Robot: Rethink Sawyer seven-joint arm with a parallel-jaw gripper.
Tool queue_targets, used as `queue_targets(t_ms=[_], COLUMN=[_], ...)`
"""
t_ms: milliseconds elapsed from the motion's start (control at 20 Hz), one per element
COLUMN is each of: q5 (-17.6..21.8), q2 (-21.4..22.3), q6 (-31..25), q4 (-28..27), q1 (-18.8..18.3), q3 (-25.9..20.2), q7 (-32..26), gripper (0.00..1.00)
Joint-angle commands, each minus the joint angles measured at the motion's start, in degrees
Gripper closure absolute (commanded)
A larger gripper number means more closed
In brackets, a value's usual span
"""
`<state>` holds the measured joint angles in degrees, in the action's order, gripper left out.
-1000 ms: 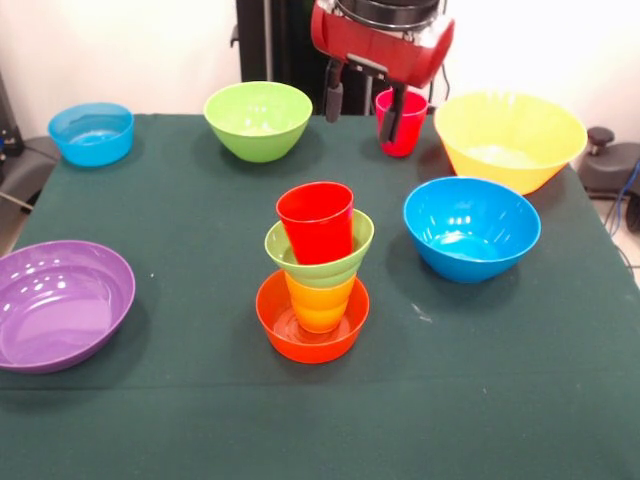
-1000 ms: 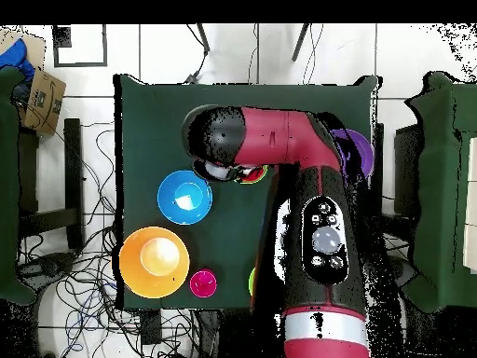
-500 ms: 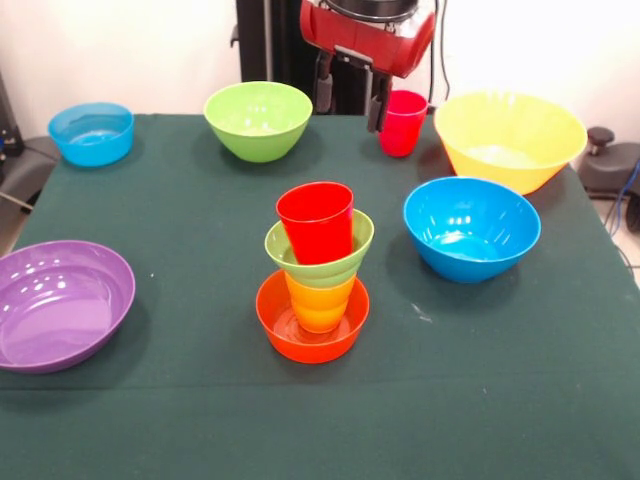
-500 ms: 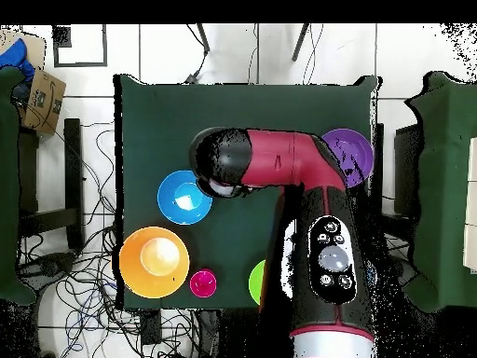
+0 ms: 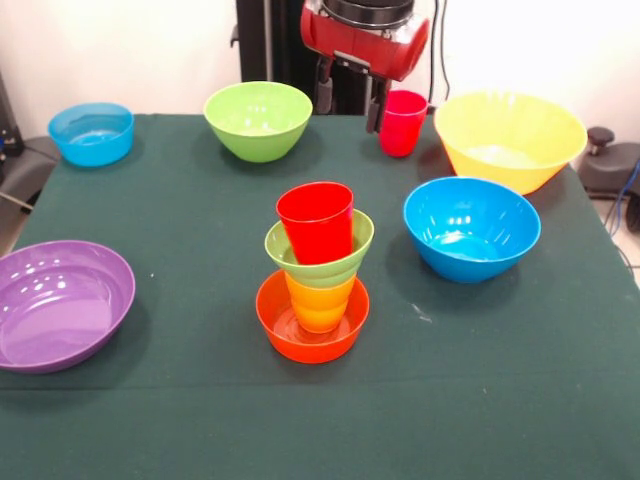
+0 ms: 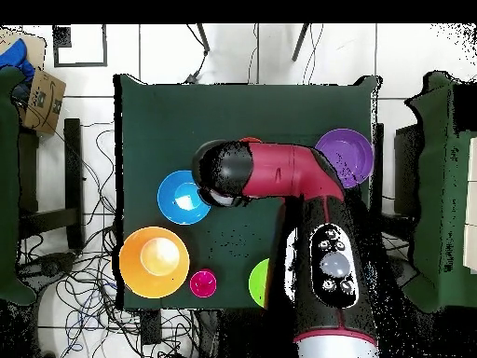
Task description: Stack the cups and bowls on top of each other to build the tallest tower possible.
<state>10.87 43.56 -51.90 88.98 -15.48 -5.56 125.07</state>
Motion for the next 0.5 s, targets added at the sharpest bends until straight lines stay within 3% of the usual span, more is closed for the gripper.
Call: queue_targets(t_ms=[50, 500], q5=[6.26, 8.61], q2=[0.53, 0.34], q6=[4.75, 4.85], q4=[7.12, 7.09], q1=[-3.72, -6.5], q3=[-6.62, -9.59], q7=[-15.57, -15.82], gripper=[0.0, 0.0])
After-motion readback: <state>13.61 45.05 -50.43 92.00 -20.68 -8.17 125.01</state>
